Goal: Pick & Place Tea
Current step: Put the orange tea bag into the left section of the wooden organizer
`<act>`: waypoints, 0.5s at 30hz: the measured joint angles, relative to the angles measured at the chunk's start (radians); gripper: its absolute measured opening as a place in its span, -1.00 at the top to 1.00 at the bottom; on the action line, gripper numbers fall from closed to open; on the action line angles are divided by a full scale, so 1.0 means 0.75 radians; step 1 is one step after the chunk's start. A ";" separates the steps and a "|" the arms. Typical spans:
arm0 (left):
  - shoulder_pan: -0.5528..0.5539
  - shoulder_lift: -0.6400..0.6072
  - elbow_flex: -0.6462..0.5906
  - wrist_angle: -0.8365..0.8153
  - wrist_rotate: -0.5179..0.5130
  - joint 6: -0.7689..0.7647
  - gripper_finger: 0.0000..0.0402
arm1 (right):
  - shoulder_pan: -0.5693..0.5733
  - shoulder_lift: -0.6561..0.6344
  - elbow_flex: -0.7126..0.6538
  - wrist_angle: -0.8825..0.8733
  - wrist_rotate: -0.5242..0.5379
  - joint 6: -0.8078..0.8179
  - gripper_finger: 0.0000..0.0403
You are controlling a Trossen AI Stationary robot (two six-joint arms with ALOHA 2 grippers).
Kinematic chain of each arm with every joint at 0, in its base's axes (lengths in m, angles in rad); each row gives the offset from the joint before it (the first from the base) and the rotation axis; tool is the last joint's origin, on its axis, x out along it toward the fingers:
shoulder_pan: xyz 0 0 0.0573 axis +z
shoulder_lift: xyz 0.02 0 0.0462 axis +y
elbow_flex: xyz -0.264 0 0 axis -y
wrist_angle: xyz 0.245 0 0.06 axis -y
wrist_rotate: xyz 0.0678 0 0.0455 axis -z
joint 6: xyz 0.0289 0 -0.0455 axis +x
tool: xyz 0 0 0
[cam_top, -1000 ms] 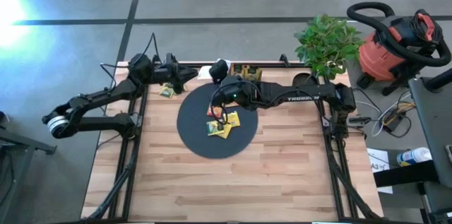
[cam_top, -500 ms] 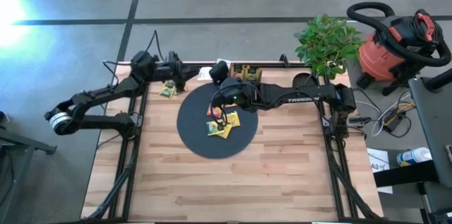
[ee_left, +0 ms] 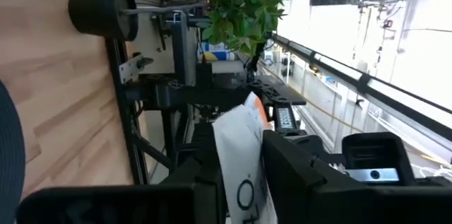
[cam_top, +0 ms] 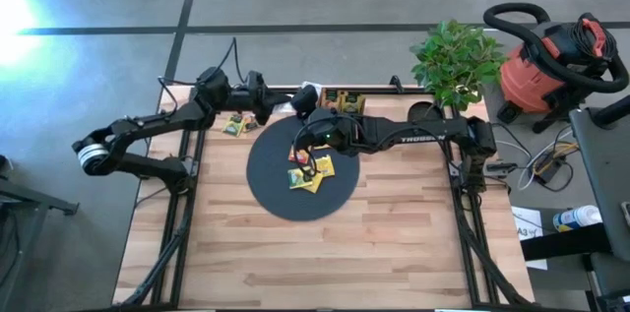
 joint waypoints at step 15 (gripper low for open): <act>0.008 -0.042 -0.004 -0.120 0.029 0.124 0.87 | -0.001 0.002 -0.001 -0.070 0.044 0.025 0.94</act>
